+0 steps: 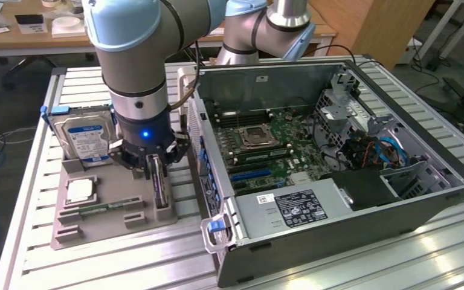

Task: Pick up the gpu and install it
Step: 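Pick up the gpu and move the gpu toward the slot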

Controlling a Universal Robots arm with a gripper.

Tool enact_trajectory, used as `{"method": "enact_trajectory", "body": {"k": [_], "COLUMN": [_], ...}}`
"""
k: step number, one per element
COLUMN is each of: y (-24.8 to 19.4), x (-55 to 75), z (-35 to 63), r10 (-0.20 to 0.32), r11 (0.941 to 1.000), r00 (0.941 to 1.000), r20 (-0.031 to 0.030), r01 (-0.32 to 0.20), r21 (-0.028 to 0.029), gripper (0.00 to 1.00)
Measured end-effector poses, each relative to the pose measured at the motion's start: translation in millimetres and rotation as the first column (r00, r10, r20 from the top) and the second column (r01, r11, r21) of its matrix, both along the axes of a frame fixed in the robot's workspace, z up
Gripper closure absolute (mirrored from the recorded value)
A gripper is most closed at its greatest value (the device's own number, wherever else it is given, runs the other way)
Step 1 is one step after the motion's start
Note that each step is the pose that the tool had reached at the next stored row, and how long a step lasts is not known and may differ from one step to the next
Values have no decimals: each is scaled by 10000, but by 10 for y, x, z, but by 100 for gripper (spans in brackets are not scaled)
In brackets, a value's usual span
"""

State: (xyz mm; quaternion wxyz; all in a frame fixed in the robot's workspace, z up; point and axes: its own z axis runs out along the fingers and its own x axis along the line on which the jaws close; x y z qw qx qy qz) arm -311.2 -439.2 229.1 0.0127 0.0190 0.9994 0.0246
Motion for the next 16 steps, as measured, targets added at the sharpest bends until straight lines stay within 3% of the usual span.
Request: {"method": "enact_trajectory", "body": {"k": [4, 5, 16], "y": [0, 0, 0], "x": [0, 0, 0], "z": [0, 0, 0], "r10": [0, 1, 0], "r11": [10000, 10000, 10000], "r00": [10000, 10000, 10000], "r20": [0, 0, 0], "r01": [0, -1, 0], "r21": [0, 0, 0], "gripper": [62, 69, 73]}}
